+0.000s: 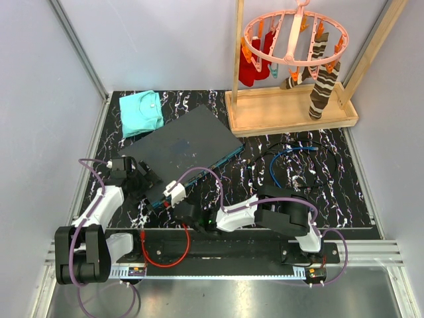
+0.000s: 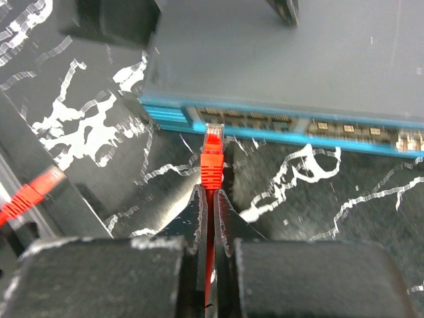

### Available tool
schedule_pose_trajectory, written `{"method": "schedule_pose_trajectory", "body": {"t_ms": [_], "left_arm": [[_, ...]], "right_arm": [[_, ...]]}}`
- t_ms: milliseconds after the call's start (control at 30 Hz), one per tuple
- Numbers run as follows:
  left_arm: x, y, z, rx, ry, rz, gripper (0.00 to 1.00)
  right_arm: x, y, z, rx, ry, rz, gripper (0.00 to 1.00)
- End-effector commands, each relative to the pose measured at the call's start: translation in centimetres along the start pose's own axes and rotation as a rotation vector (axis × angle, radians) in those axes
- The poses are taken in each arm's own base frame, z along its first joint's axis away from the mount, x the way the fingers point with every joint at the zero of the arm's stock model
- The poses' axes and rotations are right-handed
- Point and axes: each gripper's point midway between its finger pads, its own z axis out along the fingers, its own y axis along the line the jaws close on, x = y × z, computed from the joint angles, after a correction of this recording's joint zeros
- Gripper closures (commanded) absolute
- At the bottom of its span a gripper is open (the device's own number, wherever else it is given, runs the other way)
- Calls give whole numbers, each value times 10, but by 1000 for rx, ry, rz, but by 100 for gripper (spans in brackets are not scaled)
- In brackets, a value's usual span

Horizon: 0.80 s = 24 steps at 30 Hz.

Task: Insert the plug into the switch port
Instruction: Insert the connector into the switch port.

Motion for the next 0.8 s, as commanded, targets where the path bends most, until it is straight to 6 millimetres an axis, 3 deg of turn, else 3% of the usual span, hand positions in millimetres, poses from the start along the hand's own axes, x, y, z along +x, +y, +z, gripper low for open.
{"method": "schedule_pose_trajectory", "body": {"t_ms": [0, 767], "left_arm": [[41, -16, 2, 111, 183, 11, 5], [49, -18, 5, 114, 213, 39, 5]], "right_arm": [[-10, -4, -6, 17, -15, 33, 100], [-24, 6, 12, 3, -93, 7, 100]]}}
